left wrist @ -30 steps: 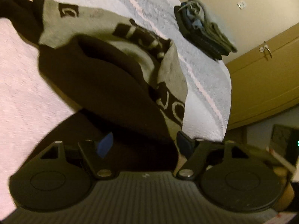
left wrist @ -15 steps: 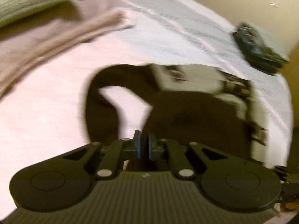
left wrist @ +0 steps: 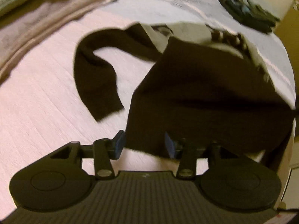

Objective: Fold large clothes

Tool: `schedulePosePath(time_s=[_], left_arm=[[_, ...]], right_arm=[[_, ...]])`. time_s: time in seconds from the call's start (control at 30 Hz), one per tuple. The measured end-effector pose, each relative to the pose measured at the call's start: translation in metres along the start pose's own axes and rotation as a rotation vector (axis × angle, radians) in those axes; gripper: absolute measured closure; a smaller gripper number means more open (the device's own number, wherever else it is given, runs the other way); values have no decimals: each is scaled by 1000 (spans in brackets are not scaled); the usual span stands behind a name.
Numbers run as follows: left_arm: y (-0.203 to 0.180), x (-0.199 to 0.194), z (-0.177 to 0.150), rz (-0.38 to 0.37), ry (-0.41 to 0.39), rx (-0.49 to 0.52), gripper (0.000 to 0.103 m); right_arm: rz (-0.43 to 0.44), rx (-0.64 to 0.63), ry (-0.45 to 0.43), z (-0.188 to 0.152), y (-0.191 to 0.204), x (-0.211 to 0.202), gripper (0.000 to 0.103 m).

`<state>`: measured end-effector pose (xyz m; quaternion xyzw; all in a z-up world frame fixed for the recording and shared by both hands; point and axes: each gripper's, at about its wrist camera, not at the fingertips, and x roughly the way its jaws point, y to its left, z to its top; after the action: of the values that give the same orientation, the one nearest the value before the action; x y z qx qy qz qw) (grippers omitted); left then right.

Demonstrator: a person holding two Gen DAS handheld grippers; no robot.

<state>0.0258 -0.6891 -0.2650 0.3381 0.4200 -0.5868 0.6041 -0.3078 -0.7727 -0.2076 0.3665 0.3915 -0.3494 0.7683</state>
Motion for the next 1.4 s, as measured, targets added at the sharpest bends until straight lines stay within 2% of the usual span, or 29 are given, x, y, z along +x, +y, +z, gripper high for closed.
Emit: schedulePosePath(time_s=[0.1,0.2,0.23,0.27,0.3,0.33,0.37,0.53,0.57,0.6,0.63,0.67,0.7,0.73,0.83,0.87,1.03,1.1,1.13,1.2,1.3,1.4], left_arm=[[-7,9,-7,-15,0,22,48],[-3,20,-5,-76,-5,-30,43],[-3,24,-3,-93,0,-50,41],[-3,29,-2,-98,4,-53,40],[-6,33,-1,-80,8,-31,40],[-8,38,0,-63,13,3,40],[-11,44,1,-51,21,33,40],[0,68,4,-60,31,4,41],[2,72,5,-74,39,-13,44],[2,76,5,-89,50,-19,52],[2,79,5,-105,64,-17,65],[-1,79,5,-114,67,-10,72],[-4,77,5,-125,67,-2,89],[-6,75,5,-133,67,3,99],[-6,57,2,-152,27,-6,100],[-4,49,1,-162,9,-16,100],[21,-4,-11,-215,-74,-96,100],[34,-27,-21,-218,-92,-118,100],[40,-38,-27,-225,-99,-127,100],[49,-61,-42,-235,-108,-139,100],[59,-98,-66,-243,-121,-151,100],[65,-135,-98,-229,-118,-167,100]], right_arm=[[-10,-5,-14,3,-13,-13,101],[5,-1,-5,2,-17,-6,100],[-4,-13,-3,0,-14,-3,96],[-7,-25,-8,-2,-11,-2,85],[-14,-34,-19,-5,-10,-5,79],[-21,-44,-30,-9,-9,-9,66],[-20,-53,-37,-13,-7,-12,62],[-9,-217,-63,-37,25,-18,56],[3,-249,-57,-41,32,-15,53],[11,-281,-50,-46,40,-12,51],[13,-327,-43,-51,49,-7,46],[6,-374,-38,-56,56,-1,43],[-3,-404,-39,-60,59,4,41],[-16,-426,-41,-64,63,10,39],[-65,-473,-50,-71,71,27,38],[-71,-455,-46,-72,71,31,38],[-22,-183,-64,-61,64,30,39],[-32,-141,-68,-57,65,35,70],[-42,-114,-62,-55,64,38,101],[-13,-76,-54,-54,66,34,101],[7,-153,-65,-65,91,8,101],[45,-171,-52,-79,111,-19,101]])
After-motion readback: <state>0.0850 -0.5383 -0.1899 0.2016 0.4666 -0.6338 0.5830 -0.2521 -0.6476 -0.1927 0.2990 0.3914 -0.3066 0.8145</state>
